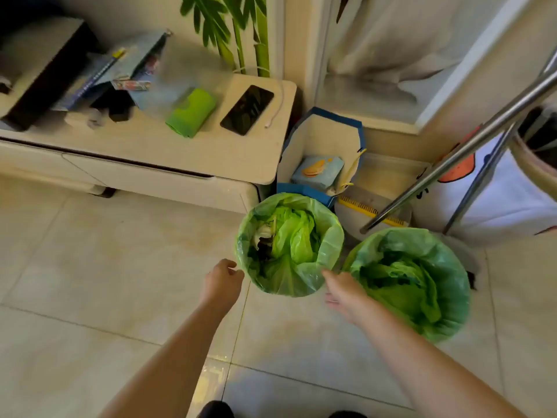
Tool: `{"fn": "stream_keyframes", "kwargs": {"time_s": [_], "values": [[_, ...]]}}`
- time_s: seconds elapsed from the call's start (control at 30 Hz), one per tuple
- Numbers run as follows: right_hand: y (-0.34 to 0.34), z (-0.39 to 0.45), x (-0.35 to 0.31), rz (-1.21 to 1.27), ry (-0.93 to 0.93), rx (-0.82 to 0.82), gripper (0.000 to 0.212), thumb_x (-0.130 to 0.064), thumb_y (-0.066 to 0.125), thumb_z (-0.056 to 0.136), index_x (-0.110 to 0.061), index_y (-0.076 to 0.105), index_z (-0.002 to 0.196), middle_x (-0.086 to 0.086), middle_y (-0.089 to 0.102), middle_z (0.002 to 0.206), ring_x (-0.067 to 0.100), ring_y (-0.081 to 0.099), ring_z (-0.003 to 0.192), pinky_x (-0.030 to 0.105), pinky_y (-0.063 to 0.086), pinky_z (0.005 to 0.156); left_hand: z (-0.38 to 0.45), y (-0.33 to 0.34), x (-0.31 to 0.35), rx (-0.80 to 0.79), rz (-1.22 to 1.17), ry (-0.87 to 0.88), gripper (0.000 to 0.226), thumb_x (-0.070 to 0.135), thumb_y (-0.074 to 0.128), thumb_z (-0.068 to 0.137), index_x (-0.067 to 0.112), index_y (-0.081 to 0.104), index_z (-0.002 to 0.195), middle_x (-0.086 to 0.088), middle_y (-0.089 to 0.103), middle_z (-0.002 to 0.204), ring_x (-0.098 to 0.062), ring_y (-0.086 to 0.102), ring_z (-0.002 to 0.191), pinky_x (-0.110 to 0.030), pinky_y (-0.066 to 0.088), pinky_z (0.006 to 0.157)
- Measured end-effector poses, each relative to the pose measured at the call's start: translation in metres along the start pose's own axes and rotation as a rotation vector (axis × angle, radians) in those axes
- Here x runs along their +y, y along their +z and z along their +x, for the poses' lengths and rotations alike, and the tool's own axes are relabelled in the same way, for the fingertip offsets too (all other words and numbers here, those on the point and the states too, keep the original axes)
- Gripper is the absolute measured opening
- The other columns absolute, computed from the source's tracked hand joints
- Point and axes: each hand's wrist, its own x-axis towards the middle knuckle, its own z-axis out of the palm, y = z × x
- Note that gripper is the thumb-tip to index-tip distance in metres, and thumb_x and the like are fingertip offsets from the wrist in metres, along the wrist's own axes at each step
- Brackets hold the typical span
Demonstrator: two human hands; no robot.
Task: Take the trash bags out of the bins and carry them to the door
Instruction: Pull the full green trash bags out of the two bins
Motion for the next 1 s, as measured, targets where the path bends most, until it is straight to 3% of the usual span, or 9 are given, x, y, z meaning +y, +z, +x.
{"fn": "stream_keyframes", "kwargs": {"time_s": [0.13,0.2,0.3,0.37,0.43,0.57,0.67,0.77,1.0], "values": [[0.018,0.042,0.009,0.213,0.076,-0.007,0.065,-0.036,0.069,0.079,-0.013,0.040,0.132,0.010,0.048,0.131,0.028,0.051,0.101,0.040,0.049,0.088,0.036,0.031,-0.005,-0.018,-0.258,-0.068,0.058,0.026,0.060,0.089,0.006,0.039,0.140,-0.011,0.049,0.137,-0.028,0.049,0.121,-0.036,0.041,0.092],[0.026,0.062,0.013,0.294,0.057,-0.001,0.064,-0.033,0.073,0.074,-0.014,0.044,0.128,0.010,0.056,0.122,0.029,0.055,0.104,0.040,0.049,0.087,0.055,0.045,-0.010,-0.052,-0.432,-0.091,0.065,0.026,0.062,0.088,0.008,0.033,0.143,-0.007,0.048,0.133,-0.024,0.048,0.115,-0.034,0.039,0.089],[0.034,0.085,0.016,0.461,0.007,0.000,0.051,-0.028,0.074,0.072,-0.013,0.051,0.115,0.012,0.064,0.101,0.030,0.062,0.089,0.042,0.053,0.084,0.082,0.060,-0.020,-0.101,-0.689,-0.122,0.080,0.032,0.068,0.082,0.019,0.024,0.147,-0.009,0.049,0.136,-0.027,0.051,0.120,-0.044,0.041,0.103],[0.038,0.096,0.015,0.468,-0.052,0.019,0.040,-0.020,0.071,0.076,-0.011,0.052,0.109,0.014,0.064,0.098,0.029,0.062,0.079,0.038,0.055,0.072,0.098,0.071,-0.028,-0.117,-0.689,-0.068,0.073,0.026,0.070,0.078,0.019,0.033,0.141,-0.009,0.055,0.128,-0.028,0.056,0.114,-0.048,0.046,0.100],[0.040,0.107,0.019,0.446,-0.108,0.035,0.030,-0.012,0.064,0.080,-0.009,0.053,0.108,0.018,0.062,0.098,0.028,0.060,0.075,0.033,0.051,0.063,0.104,0.081,-0.034,-0.114,-0.623,0.044,0.044,0.009,0.061,0.080,0.016,0.050,0.122,-0.011,0.064,0.109,-0.029,0.062,0.101,-0.045,0.053,0.089],[0.038,0.120,0.028,0.404,-0.154,0.006,0.037,-0.005,0.048,0.085,-0.012,0.052,0.121,0.020,0.061,0.114,0.034,0.062,0.093,0.042,0.055,0.066,0.108,0.089,-0.035,-0.053,-0.626,0.086,0.024,-0.004,0.043,0.081,0.018,0.051,0.084,-0.008,0.056,0.081,-0.027,0.055,0.080,-0.037,0.051,0.075],[0.037,0.121,0.031,0.407,-0.171,-0.013,0.037,-0.003,0.038,0.090,-0.013,0.050,0.123,0.021,0.059,0.118,0.037,0.061,0.098,0.045,0.052,0.060,0.110,0.086,-0.038,-0.036,-0.574,0.092,0.022,-0.005,0.044,0.077,0.011,0.053,0.091,-0.011,0.055,0.086,-0.031,0.057,0.087,-0.048,0.052,0.087],[0.039,0.118,0.032,0.388,-0.170,-0.019,0.040,-0.003,0.035,0.089,-0.015,0.049,0.125,0.021,0.059,0.121,0.039,0.061,0.102,0.057,0.052,0.073,0.108,0.082,-0.042,-0.025,-0.519,0.118,0.035,-0.005,0.046,0.073,-0.001,0.057,0.106,-0.014,0.058,0.086,-0.033,0.059,0.086,-0.046,0.054,0.082],[0.030,0.097,0.042,0.289,-0.197,-0.037,0.042,-0.001,0.032,0.088,-0.010,0.048,0.126,0.022,0.056,0.124,0.038,0.058,0.097,0.053,0.052,0.066,0.084,0.083,-0.053,-0.030,-0.528,0.095,0.022,-0.009,0.043,0.081,0.005,0.052,0.095,-0.013,0.056,0.084,-0.027,0.057,0.078,-0.039,0.052,0.078]]}}
